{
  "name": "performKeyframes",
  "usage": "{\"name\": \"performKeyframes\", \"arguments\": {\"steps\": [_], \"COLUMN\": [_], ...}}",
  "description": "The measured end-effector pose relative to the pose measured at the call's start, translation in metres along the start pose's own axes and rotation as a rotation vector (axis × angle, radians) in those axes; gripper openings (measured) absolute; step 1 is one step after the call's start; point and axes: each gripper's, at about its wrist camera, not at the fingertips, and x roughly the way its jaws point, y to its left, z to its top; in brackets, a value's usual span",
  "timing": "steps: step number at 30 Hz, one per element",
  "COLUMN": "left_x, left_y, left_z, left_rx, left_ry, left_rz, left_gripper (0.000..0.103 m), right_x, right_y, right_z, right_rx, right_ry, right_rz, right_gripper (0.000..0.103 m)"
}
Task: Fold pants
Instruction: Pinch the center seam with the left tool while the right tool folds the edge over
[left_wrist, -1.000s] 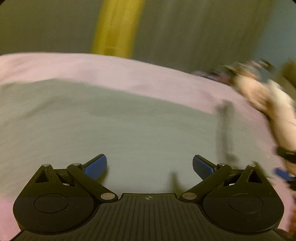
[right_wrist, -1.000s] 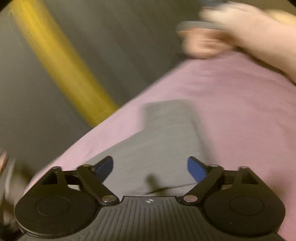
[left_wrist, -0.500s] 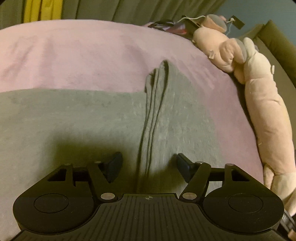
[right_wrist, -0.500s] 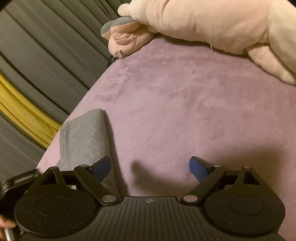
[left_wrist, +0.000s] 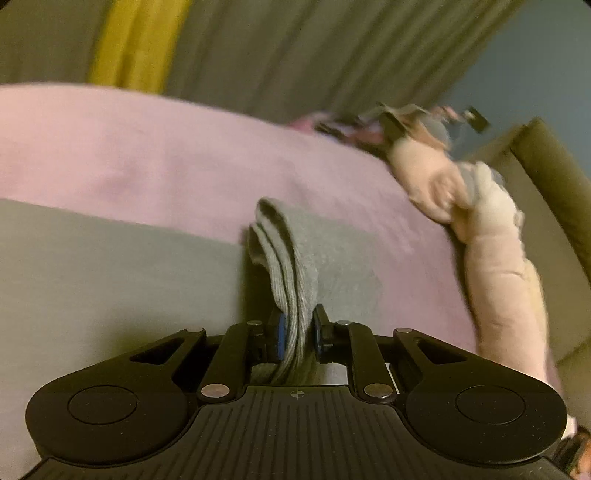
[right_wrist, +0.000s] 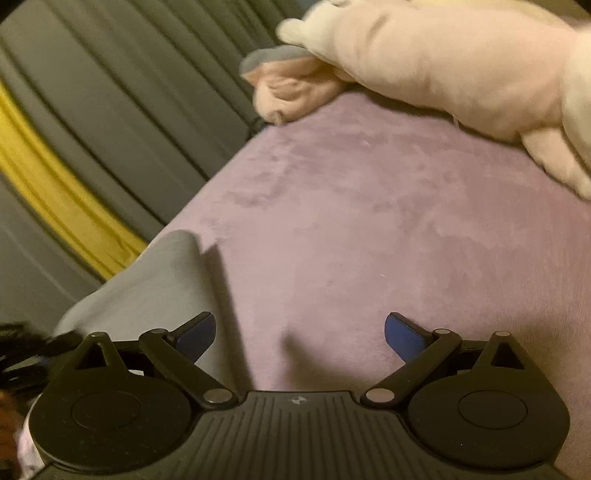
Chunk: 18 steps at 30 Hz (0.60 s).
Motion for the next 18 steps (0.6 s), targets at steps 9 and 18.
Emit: {"name": "performKeyframes", "arguments": {"steps": [9,18], "left_x": [-0.070,-0.034], "left_y": [0.118,0.136], "left_z": [-0.048,-0.041], "left_rx": [-0.079,-0.202], "left_ry": [-0.055,-0.023], "left_rz": [0.284,0.136], "left_gripper": [0.059,0.071], "right_x": [-0.008,0.015], "right_y": [0.057,0.115], "right_z": [-0.008,-0.053], "right_rx": [-0.098,-0.064], "right_ry": [0.063,0.360], "right_rz": [0.127,0.368], "right_gripper": [0.098,0.066]}}
